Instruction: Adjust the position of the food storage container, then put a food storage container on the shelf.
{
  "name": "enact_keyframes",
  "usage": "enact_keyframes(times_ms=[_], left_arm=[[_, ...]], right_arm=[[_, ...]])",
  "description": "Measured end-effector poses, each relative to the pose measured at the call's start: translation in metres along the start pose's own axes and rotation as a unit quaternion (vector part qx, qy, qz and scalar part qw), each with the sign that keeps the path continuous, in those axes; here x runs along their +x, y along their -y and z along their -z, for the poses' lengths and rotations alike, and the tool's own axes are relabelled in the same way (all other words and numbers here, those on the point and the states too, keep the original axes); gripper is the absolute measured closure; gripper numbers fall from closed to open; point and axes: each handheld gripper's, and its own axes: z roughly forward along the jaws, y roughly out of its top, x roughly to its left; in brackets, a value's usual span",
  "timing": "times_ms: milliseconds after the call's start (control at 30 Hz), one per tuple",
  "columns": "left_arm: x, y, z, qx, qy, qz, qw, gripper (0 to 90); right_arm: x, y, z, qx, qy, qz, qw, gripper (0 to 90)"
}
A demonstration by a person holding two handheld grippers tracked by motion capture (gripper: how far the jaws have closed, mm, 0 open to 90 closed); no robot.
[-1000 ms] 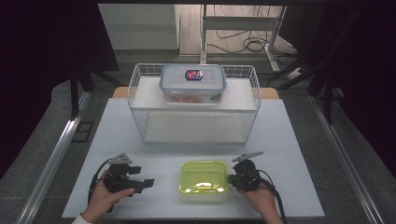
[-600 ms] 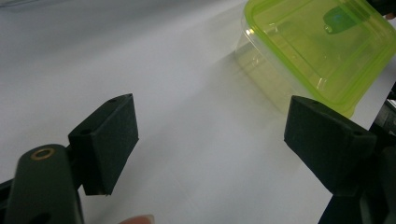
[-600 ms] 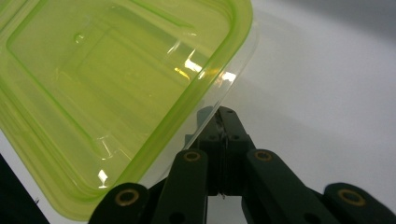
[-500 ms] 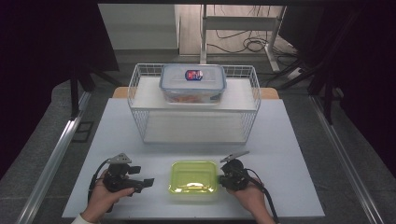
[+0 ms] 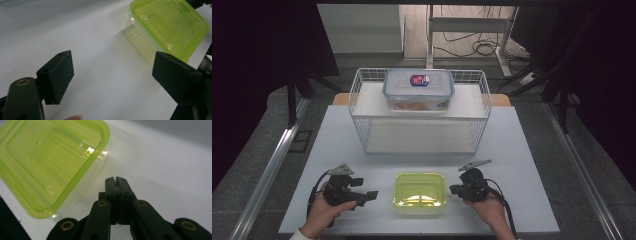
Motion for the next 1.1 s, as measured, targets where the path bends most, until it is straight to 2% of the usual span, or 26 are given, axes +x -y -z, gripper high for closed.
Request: enact_keyframes(times_ms=[167,267,333,400,500,533,700,867,1000,1100], left_arm=[[-0.001,0.000,-0.001,-0.003,-0.004,0.003,1.0000,17.2],[-0.003,-0.001,-0.003,-0.005,-0.003,0.002,1.0000,17.3],[-0.005,-0.001,-0.004,-0.005,-0.001,0.003,1.0000,17.2],[-0.007,-0.001,-0.005,-0.007,-0.001,0.003,1.0000,17.2],[-0.013,-0.003,-0.006,-0.015,-0.004,-0.003,0.9999,17.3],[-0.015,-0.003,-0.006,-0.018,0.000,-0.001,0.9998,17.3],[-0.022,-0.006,-0.014,-0.011,0.022,0.007,0.9997,17.3],[-0.025,-0.008,-0.022,-0.007,0.040,0.025,0.9989,19.2],[-0.025,-0.011,-0.031,-0.003,0.060,0.048,0.9970,20.9],[-0.024,-0.015,-0.037,0.001,0.063,0.055,0.9965,22.4]], right_arm=[[-0.004,0.004,0.009,-0.012,-0.009,-0.006,0.9999,86.5],[-0.006,0.008,0.014,-0.025,-0.029,-0.015,0.9991,80.3],[-0.008,0.011,0.019,-0.034,-0.040,-0.023,0.9984,79.5],[-0.009,0.013,0.022,-0.040,-0.055,-0.029,0.9972,73.2],[-0.009,0.013,0.024,-0.051,-0.063,-0.036,0.9960,62.3],[-0.009,0.012,0.024,-0.054,-0.063,-0.037,0.9959,58.1],[-0.006,0.010,0.018,-0.053,-0.072,-0.043,0.9951,50.2],[-0.003,0.009,0.015,-0.054,-0.084,-0.044,0.9940,48.6],[-0.002,0.007,0.014,-0.060,-0.088,-0.045,0.9933,48.6],[-0.002,0.006,0.012,-0.061,-0.091,-0.048,0.9929,48.6]])
